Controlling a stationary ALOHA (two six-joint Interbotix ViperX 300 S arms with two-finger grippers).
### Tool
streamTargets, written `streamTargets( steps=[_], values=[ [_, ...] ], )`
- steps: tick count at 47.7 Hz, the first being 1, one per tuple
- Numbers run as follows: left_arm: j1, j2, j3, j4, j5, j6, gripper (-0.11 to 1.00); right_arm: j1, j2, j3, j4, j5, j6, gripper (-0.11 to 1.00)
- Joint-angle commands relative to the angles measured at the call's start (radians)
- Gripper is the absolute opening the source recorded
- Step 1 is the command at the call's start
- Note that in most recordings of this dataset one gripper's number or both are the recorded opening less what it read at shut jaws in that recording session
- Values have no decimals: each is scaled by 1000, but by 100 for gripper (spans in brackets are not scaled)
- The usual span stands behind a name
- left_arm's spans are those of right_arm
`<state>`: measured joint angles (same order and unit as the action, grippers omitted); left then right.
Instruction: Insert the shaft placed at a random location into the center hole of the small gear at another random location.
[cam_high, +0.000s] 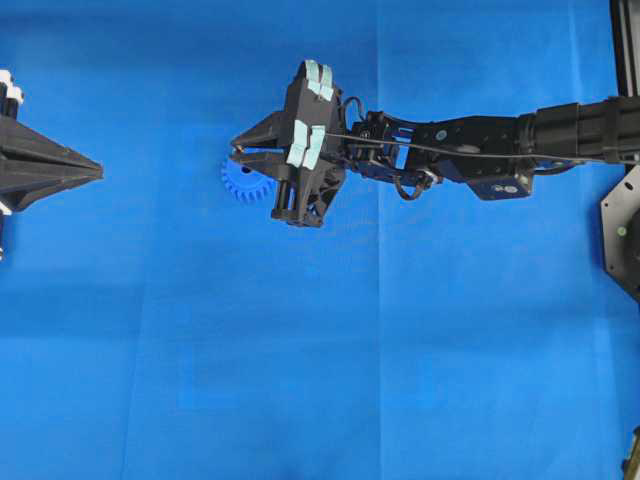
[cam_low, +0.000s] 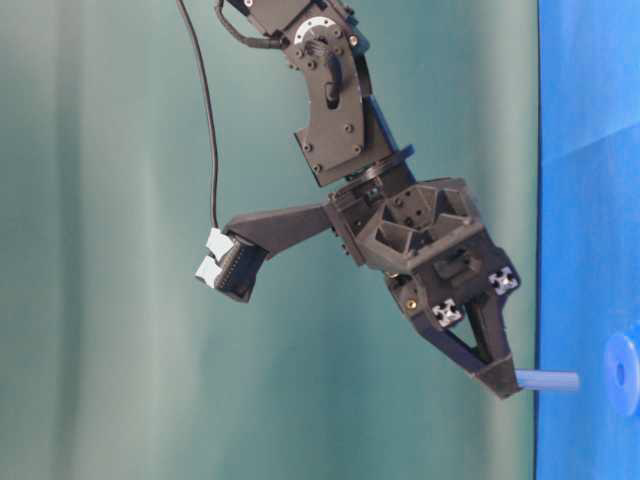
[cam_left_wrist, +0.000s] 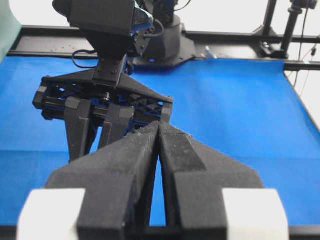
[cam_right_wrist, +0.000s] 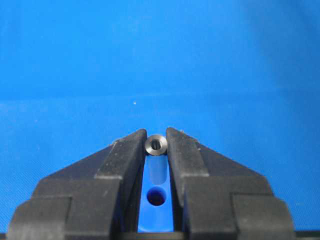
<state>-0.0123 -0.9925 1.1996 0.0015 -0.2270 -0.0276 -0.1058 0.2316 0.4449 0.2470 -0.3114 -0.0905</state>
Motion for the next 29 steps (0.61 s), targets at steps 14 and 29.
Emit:
streamTargets(
  steps=[14, 29],
  values=[
    [-3, 6, -9, 2, -6, -2, 0, 3, 44, -23, 3, -25, 6, 3],
    [-3, 6, -9, 2, -12, -2, 0, 2, 78, -23, 12, -35, 8, 3]
  ],
)
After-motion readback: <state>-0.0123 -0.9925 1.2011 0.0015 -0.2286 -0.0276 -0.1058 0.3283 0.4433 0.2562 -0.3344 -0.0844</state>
